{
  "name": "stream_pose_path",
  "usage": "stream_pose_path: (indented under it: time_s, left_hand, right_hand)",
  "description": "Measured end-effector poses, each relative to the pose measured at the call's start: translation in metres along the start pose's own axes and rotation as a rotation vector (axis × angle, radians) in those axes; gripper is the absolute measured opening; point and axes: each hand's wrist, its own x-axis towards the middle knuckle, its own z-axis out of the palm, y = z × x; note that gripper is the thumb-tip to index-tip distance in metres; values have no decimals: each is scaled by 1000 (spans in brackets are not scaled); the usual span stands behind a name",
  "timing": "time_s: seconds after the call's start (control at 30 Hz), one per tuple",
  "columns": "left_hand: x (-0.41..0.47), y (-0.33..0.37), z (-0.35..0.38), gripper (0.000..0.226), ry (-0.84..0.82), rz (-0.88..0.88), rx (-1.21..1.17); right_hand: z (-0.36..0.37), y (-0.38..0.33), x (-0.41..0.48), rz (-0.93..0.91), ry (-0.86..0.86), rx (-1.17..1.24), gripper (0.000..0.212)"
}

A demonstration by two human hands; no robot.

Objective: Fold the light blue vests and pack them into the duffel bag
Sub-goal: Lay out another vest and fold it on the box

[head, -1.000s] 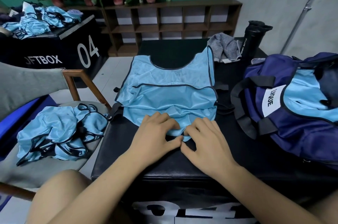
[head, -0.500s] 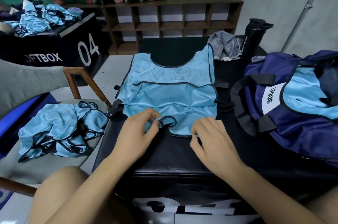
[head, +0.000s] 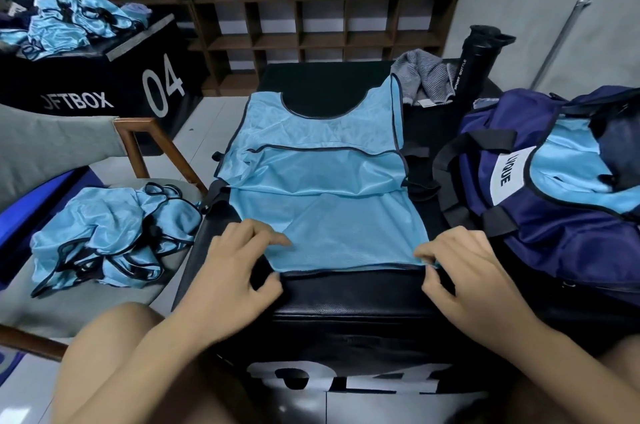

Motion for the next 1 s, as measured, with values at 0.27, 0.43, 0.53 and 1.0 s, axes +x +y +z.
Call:
stream_pose_path:
  time_s: [0.27, 0.43, 0.53, 1.0]
  left_hand:
    - [20, 10, 31, 25, 152, 19, 281]
    - [20, -20, 13, 25, 300, -67, 273]
    - [16, -33, 1, 22, 351, -142, 267]
    - [-15, -41, -35, 18, 413, -20, 167]
  right_hand:
    - [-1, -5, 0, -28, -9, -18, 20]
    - [-7, 3, -3, -53, -43, -67, 22]
    - [-3, 5, -7, -76, -103, -59, 21]
    - [-10, 10, -6, -87, -146, -70, 10]
